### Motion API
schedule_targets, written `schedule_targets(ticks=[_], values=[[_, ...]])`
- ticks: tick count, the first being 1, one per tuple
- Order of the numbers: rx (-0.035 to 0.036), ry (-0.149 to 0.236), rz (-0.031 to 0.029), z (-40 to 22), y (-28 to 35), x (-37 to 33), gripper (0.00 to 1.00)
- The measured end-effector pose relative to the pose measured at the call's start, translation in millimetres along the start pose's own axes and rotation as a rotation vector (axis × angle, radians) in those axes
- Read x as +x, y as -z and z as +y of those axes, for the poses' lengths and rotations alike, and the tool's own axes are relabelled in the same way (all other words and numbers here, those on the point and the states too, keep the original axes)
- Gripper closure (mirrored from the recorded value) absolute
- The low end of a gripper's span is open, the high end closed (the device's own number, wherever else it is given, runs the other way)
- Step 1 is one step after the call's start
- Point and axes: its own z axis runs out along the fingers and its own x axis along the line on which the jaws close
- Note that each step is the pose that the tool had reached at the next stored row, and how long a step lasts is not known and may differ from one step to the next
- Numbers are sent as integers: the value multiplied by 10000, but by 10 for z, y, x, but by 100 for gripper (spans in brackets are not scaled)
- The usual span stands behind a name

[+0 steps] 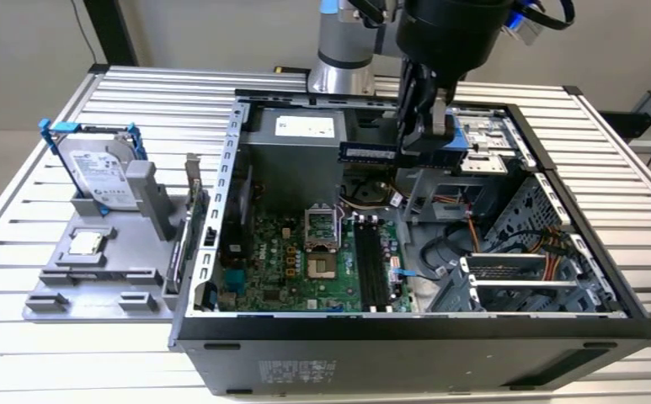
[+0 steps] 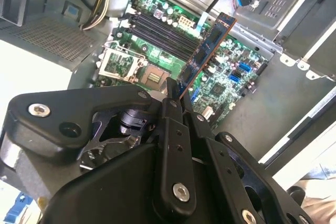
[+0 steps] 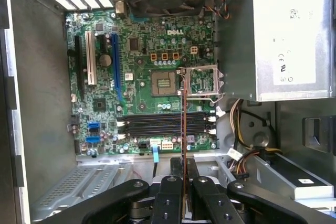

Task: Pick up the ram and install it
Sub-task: 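Pick up the ram and move it above insertion slot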

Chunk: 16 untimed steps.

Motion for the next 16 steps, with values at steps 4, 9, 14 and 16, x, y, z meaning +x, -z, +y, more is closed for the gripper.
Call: schedule_targets(ticks=[4, 9, 14, 16], values=[[1, -177, -2, 0, 0, 0, 100], [2, -412, -3, 0, 0, 0, 100], [4, -651, -5, 0, 0, 0, 100], [4, -743, -7, 0, 0, 0, 100]])
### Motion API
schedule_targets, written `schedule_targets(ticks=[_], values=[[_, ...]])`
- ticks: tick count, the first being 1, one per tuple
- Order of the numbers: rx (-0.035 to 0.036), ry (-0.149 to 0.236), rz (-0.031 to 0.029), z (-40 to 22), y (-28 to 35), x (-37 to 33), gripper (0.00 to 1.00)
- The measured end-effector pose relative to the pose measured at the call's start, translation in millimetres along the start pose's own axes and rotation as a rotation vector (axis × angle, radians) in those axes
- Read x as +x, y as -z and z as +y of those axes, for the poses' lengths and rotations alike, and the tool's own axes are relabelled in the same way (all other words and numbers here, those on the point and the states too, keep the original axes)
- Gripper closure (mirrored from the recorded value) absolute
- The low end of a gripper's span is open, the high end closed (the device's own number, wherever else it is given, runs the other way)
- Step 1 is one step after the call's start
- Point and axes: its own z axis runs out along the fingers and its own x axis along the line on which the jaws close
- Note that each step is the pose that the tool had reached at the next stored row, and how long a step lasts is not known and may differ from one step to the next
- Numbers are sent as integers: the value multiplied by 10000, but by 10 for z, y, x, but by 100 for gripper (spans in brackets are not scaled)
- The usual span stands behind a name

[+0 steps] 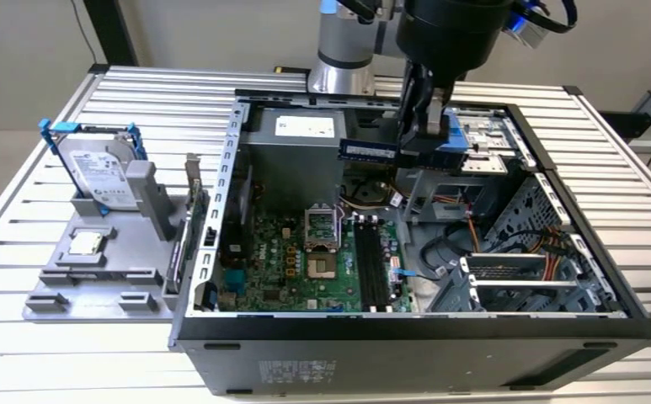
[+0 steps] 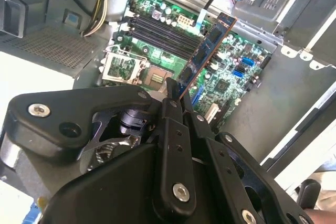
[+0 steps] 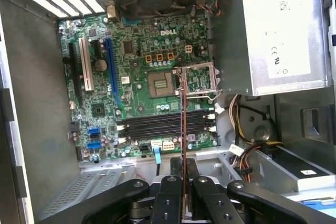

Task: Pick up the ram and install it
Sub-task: 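Pick up the ram and move it above insertion slot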

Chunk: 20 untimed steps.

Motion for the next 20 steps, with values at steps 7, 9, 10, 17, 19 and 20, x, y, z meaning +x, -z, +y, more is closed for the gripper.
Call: schedule_targets(ticks=[7, 9, 10, 17, 19, 20], values=[[2, -388, -3, 0, 0, 0, 100], [2, -518, -4, 0, 0, 0, 100], [3, -587, -4, 0, 0, 0, 100], [6, -1113, -9, 0, 0, 0, 100], [7, -1268, -10, 0, 0, 0, 100], [7, -1357, -11, 0, 0, 0, 100]])
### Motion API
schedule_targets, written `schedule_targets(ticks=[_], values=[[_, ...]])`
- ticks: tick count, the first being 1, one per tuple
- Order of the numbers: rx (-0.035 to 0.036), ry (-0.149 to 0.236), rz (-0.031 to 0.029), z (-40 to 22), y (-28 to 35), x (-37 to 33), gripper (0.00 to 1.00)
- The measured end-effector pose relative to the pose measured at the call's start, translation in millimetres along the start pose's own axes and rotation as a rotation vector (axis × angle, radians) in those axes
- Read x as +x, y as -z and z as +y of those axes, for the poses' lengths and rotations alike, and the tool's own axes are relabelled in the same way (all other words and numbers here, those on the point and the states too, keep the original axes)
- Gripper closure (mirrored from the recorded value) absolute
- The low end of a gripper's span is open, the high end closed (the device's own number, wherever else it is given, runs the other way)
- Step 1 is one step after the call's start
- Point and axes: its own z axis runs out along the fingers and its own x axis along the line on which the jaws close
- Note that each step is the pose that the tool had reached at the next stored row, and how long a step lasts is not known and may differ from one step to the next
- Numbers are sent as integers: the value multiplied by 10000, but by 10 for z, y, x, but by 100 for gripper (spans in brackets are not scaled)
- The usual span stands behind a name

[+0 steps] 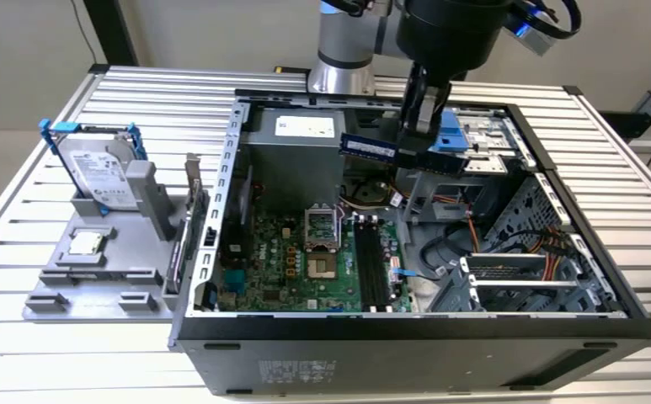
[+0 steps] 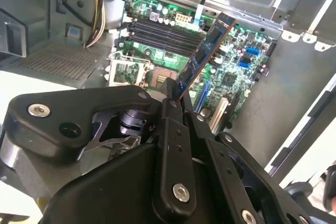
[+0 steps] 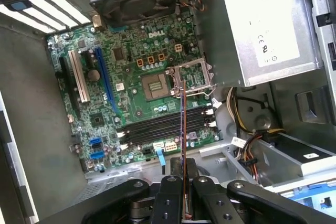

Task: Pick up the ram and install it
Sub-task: 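Pick up the ram and move it above insertion slot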

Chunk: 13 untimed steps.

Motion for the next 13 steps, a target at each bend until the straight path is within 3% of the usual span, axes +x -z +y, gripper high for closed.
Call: schedule_targets(ticks=[13], values=[[7, -1190, -10, 0, 0, 0, 100]])
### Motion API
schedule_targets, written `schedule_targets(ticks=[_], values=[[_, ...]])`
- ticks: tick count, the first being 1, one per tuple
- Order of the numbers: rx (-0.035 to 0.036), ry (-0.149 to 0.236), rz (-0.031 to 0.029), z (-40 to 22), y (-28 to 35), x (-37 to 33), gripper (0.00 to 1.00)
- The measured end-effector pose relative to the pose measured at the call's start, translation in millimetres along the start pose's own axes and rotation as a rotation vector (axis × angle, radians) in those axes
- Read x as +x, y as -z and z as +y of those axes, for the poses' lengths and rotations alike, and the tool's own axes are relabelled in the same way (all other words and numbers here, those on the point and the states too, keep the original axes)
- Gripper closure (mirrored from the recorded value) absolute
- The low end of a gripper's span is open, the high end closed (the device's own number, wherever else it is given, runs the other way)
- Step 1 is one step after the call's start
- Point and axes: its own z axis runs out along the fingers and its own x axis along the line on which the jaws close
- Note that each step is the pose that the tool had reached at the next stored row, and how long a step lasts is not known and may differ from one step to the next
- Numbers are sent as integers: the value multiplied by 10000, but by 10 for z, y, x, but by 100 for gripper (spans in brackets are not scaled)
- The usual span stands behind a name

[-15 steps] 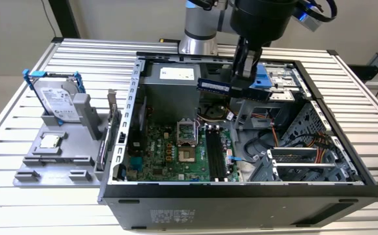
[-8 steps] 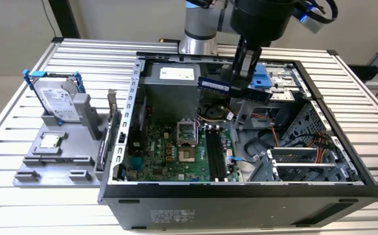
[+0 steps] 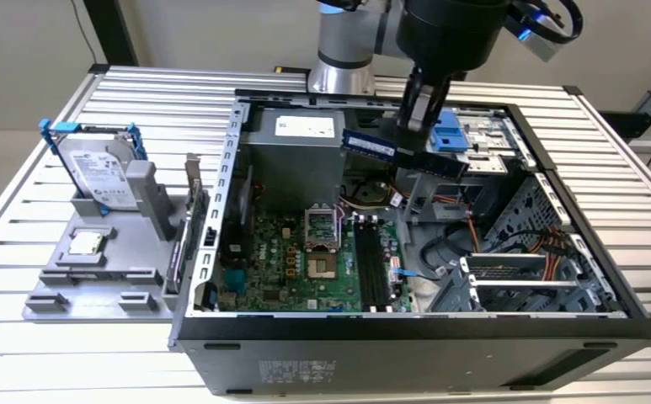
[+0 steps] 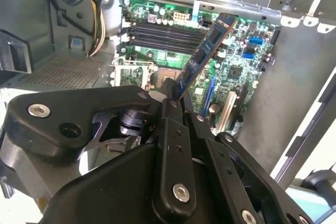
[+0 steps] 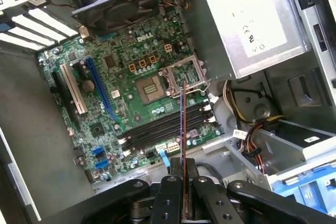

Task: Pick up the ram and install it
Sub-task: 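Insert the ram into the slot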

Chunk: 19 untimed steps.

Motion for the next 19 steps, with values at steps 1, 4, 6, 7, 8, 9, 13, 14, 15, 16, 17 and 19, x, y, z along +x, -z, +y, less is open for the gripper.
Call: schedule_targets(ticks=[1, 4, 6, 7, 8, 9, 13, 14, 15, 16, 17, 19], values=[[1, -91, 0, 0, 0, 0, 100], [1, -238, -2, 0, 0, 0, 100], [2, -239, -2, 0, 0, 0, 100], [2, -239, -2, 0, 0, 0, 100], [2, -239, -2, 0, 0, 0, 100], [2, -240, -2, 0, 0, 1, 100], [2, -322, -2, 0, 0, 1, 100], [2, -362, -3, 0, 0, 1, 100], [2, -390, -3, 0, 0, 1, 100], [3, -396, -3, 0, 0, 1, 100], [2, -396, -3, 0, 0, 1, 100], [2, -396, -3, 0, 0, 1, 100]])
